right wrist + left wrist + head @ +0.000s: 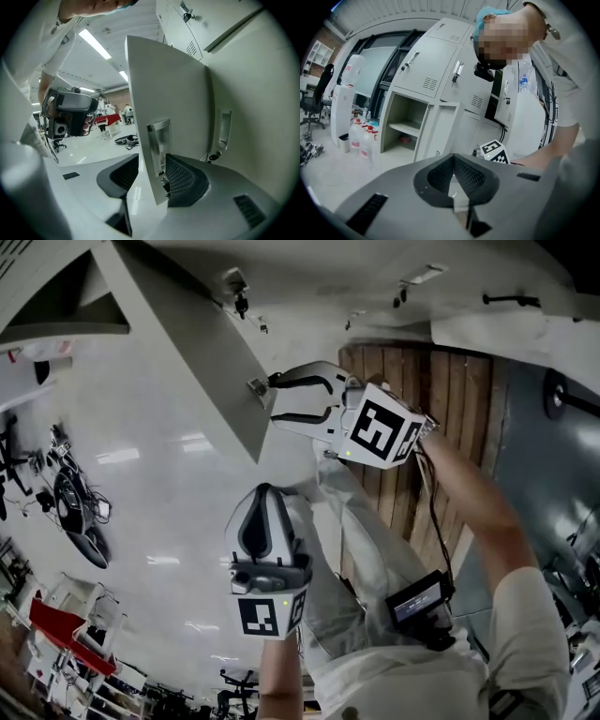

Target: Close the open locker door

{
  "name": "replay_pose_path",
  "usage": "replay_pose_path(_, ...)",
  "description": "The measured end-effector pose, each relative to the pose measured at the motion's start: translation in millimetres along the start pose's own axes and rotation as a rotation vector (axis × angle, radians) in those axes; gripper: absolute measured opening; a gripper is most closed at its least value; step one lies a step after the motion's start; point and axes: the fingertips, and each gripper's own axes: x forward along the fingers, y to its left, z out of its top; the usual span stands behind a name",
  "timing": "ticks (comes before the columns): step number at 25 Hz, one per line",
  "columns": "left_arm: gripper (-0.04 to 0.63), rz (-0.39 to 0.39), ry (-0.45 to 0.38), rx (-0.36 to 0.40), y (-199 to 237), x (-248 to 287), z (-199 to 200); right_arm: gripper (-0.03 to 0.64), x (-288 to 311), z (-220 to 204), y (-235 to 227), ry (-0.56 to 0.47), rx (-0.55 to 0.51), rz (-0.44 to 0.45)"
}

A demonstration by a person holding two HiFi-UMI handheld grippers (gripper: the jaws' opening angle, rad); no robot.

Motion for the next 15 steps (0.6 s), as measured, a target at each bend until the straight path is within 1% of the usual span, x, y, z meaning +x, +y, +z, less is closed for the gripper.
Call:
replay_pose_path(4, 0.008, -0.019, 0.009, 0.013, 2.6, 1.5, -6.8, 0.164, 12.5, -2.9, 1.5, 0.036, -0.072, 0.048)
replay_pose_path(7, 0.008, -0.026, 0.0, 0.021, 5.9, 0.6, -7.2, 0.163, 19.4, -2.0, 4.1, 0.042, -0.112, 0.047)
replay_pose_path(10, 0.008, -0.007, -0.023, 0.021, 12.3, -0.4, -5.9, 0.163, 24.3, 0.8, 6.6, 0.038, -0.126, 0.051)
replay_pose_path(15, 0.008, 0.04, -0.011, -0.003, 26.8, -7.3, -16.6, 0.163, 39.3, 5.4, 14.0, 0.029, -0.128, 0.076)
